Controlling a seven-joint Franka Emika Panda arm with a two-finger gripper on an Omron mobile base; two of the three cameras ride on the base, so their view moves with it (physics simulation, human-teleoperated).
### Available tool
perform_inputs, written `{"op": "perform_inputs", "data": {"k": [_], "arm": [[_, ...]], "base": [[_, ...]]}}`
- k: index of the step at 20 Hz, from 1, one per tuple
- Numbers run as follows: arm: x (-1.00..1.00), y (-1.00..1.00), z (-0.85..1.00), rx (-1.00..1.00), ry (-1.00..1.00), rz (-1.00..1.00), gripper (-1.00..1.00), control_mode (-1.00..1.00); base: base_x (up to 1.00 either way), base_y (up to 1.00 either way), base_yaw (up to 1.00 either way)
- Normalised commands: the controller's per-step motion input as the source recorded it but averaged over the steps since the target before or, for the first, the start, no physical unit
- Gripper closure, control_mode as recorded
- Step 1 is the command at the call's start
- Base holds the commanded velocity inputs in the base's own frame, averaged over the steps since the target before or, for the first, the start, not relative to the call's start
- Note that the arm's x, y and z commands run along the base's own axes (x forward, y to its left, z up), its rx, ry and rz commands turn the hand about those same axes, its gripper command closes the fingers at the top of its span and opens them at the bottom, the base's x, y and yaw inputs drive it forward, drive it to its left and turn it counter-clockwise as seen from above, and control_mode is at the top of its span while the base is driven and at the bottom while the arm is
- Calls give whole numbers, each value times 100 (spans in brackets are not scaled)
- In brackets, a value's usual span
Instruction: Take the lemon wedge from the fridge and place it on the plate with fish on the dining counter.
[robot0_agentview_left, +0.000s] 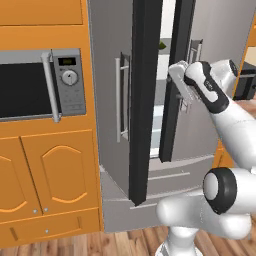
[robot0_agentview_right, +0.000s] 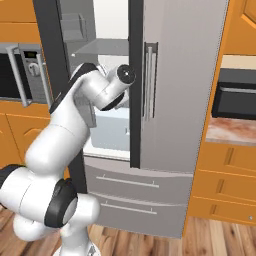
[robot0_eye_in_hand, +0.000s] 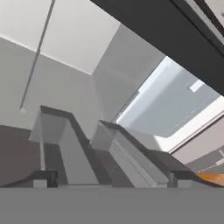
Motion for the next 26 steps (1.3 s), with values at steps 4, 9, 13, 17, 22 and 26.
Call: {"op": "perform_inputs", "data": {"k": [4, 9, 13, 17, 22, 26], "arm": [[100, 41, -13, 18, 5, 20, -100, -100], [98, 88, -11, 10, 5, 22, -100, -100], [36, 100, -8, 0, 2, 25, -100, -100], [0, 100, -19, -3, 0, 23, -100, -100], [0, 100, -33, -7, -8, 16, -100, -100], [0, 100, -45, -8, -13, 10, -100, -100]], "base": [[0, 0, 0], [0, 0, 0], [0, 0, 0], [0, 0, 0], [0, 0, 0], [0, 0, 0]]}}
